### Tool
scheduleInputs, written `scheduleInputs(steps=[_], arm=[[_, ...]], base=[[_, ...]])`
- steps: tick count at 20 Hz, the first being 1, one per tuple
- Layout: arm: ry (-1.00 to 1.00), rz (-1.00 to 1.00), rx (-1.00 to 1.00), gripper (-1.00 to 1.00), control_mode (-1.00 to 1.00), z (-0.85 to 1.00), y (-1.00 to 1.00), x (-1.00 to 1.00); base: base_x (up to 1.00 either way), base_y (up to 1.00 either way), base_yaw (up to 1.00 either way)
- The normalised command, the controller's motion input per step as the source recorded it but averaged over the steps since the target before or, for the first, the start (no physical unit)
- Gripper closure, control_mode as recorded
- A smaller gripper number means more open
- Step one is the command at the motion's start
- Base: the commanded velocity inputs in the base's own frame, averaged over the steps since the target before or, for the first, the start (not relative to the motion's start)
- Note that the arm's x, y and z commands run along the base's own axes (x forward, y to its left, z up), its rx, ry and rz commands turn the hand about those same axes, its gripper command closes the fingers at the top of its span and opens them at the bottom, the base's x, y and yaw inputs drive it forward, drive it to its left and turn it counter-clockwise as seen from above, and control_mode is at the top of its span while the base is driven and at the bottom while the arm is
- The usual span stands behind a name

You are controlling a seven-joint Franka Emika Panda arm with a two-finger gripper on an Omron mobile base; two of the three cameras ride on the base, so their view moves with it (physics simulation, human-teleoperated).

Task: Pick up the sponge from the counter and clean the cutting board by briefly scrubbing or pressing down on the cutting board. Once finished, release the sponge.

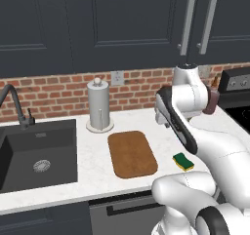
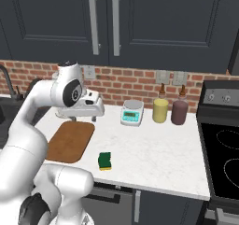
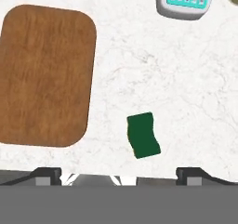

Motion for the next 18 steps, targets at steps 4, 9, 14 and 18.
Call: scheduleInputs(steps=[4,9,14,18], arm=[[0.00,0.00,0.07,-1.00,-1.00,-0.37,-0.45,-0.03],[0.01,0.01,0.02,-1.00,-1.00,-0.45,-0.27,0.00],[0.06,0.00,0.00,-1.00,-1.00,-0.57,0.00,0.03],[0.00,0.00,0.00,-1.00,-1.00,-0.46,0.00,0.00]], base=[[0.00,0.00,0.00],[0.00,0.00,0.00],[0.00,0.00,0.00],[0.00,0.00,0.00]])
